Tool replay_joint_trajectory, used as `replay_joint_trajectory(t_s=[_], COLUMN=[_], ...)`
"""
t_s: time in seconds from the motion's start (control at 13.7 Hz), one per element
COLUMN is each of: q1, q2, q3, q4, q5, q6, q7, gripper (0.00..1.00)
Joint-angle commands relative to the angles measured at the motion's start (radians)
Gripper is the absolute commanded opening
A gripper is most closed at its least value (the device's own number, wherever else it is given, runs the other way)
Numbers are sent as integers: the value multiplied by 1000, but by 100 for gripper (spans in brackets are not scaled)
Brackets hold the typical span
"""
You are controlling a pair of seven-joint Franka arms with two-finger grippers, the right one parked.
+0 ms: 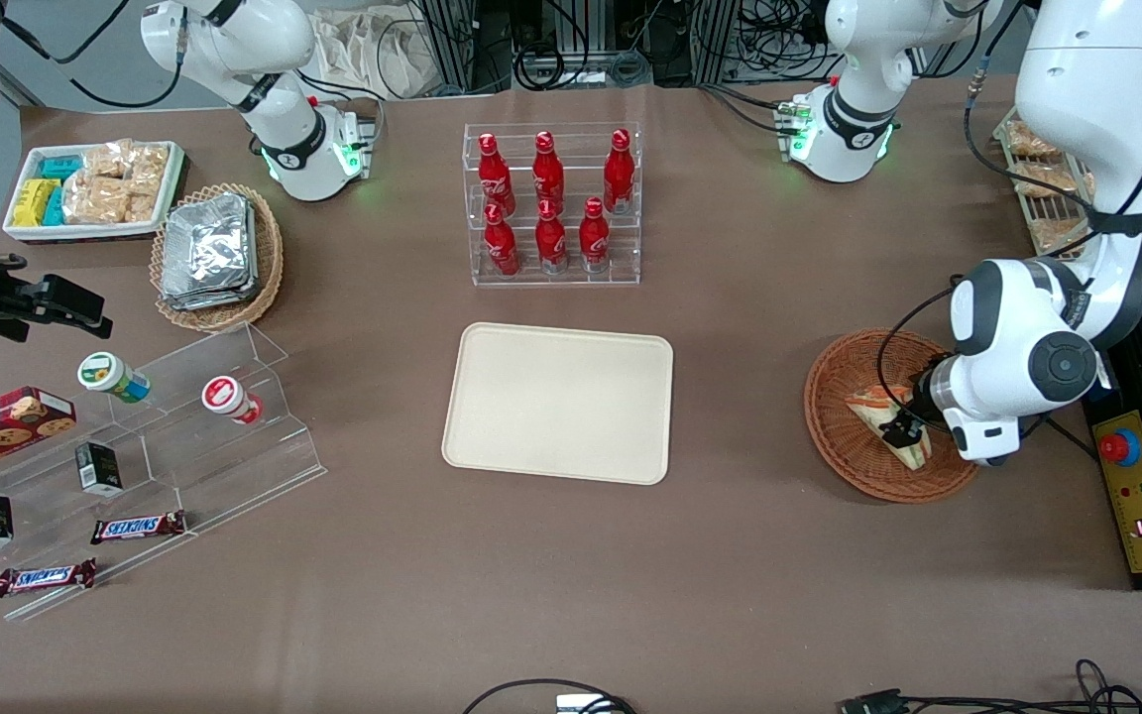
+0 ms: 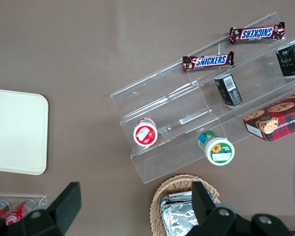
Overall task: Place sandwich from basket to tray
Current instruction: 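Lower the open left gripper and close it on the wrapped sandwich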
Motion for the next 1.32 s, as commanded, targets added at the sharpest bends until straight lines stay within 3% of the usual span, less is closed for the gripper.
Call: replay_joint_trajectory(t_s=[0.0,0.07,0.15,0.44,0.66,0.95,1.24], q1=[-1,-1,-4,-2,-5,-5,-7], q2=[21,18,12,-45,-54,-42,39], q3=[-2,-2,-2,-2,-14,-105,-273], q4=[12,17,29,95,289,543,562], q5=[31,31,30,31,27,16,30], q6=[34,35,29,-61,-323,-546,-529], q7=[9,0,-14,15,104,466,599], gripper=[55,11,0,0,0,0,0])
